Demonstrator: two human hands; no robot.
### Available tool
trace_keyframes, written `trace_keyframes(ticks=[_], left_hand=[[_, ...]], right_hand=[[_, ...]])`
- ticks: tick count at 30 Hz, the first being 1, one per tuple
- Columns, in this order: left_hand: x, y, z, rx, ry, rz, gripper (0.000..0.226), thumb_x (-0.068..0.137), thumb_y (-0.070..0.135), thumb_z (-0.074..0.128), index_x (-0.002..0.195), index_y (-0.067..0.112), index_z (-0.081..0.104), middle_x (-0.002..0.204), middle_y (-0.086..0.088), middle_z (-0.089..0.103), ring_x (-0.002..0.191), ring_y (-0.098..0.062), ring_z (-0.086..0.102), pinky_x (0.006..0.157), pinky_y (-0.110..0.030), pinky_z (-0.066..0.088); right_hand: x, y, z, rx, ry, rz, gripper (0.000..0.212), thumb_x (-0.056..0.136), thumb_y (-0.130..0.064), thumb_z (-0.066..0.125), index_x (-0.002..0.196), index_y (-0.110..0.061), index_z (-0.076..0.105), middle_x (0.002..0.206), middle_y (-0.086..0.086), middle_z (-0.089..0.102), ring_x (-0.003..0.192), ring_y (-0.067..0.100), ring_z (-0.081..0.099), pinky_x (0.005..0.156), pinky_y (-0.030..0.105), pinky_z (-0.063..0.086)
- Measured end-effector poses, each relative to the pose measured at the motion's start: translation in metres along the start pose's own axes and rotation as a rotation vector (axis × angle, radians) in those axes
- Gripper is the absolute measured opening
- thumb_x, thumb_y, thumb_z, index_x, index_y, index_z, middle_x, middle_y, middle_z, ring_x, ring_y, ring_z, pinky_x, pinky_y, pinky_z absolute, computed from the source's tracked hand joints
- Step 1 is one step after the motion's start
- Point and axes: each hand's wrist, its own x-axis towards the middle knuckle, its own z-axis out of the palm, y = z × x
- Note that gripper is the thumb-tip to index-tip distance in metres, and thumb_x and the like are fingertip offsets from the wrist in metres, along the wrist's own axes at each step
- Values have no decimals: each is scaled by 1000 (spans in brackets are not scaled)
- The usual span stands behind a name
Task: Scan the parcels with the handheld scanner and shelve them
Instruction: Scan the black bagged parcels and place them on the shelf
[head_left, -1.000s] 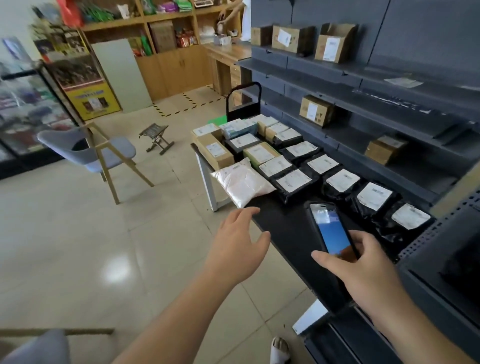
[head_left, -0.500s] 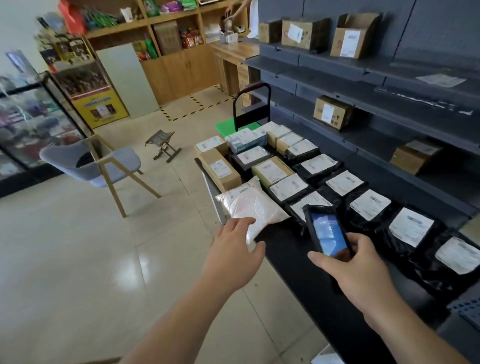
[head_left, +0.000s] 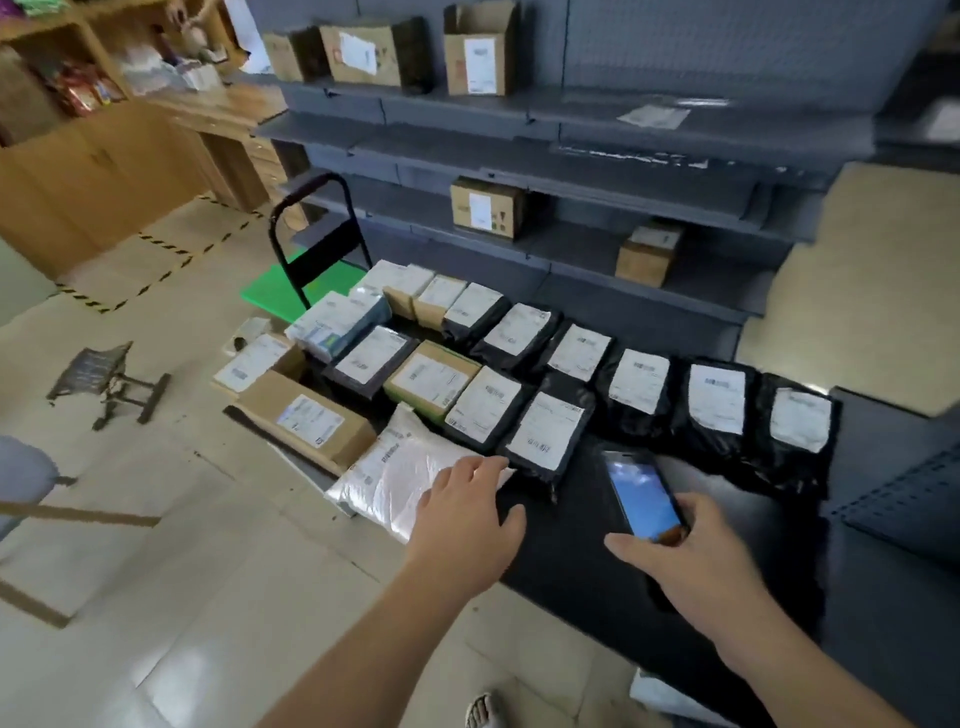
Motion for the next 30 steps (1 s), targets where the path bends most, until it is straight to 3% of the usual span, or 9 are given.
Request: trace_keyframes(ticks=[6, 8, 12, 15, 18, 22, 26, 30], left_hand=[[50, 35, 26, 103, -125, 224, 52, 99, 46, 52, 148, 33, 43, 146, 11, 48, 136, -16, 44, 113, -40, 41], [64, 52, 39, 130, -173, 287, 55, 99, 48, 52, 152, 32, 42, 148, 10, 48, 136, -17, 45, 112, -42, 44], [90, 89, 63, 175, -253, 365, 59, 103, 48, 51, 157, 29, 38, 154, 8, 45, 139, -17, 45, 113, -37, 43], [110, 114, 82, 221, -327, 395, 59, 104, 46, 50, 158, 28, 37, 156, 6, 44, 139, -18, 47, 111, -38, 44], [132, 134, 104, 245, -389, 391, 57, 104, 45, 50, 157, 28, 38, 156, 5, 46, 137, -20, 48, 110, -41, 45], [157, 158, 133, 226, -461, 371, 56, 104, 45, 52, 156, 27, 40, 152, 4, 47, 133, -23, 52, 105, -42, 47], [190, 186, 164, 162, -527, 374, 57, 103, 44, 53, 155, 24, 41, 151, 1, 49, 132, -23, 54, 107, -43, 49], [228, 220, 196, 96, -576, 385, 56, 103, 39, 53, 155, 20, 44, 153, -2, 51, 135, -23, 55, 107, -41, 49]], right_hand=[[-1, 25, -23, 99, 135, 205, 68, 73, -41, 92, 123, -27, 48, 102, -1, 65, 88, 19, 66, 78, 40, 56], [3, 37, -35, 134, 176, 267, 75, 75, -42, 91, 131, -24, 46, 104, -1, 63, 90, 20, 65, 75, 39, 53], [18, 64, -59, 198, 253, 337, 97, 73, -46, 92, 150, -20, 40, 106, -3, 61, 95, 19, 64, 90, 48, 54], [30, 80, -73, 252, 273, 361, 104, 75, -48, 90, 157, -19, 33, 106, -4, 61, 95, 15, 62, 92, 45, 51], [42, 92, -81, 279, 284, 384, 101, 77, -51, 87, 156, -20, 33, 105, -6, 60, 92, 9, 60, 87, 38, 47], [58, 106, -86, 314, 271, 459, 104, 74, -58, 86, 155, -22, 32, 110, -6, 59, 97, 13, 61, 95, 42, 50], [73, 115, -85, 348, 288, 527, 99, 73, -48, 90, 151, -21, 35, 108, -2, 61, 95, 14, 62, 96, 41, 50], [90, 117, -83, 390, 334, 603, 92, 70, -41, 94, 144, -21, 42, 105, 2, 62, 92, 15, 63, 88, 37, 49]])
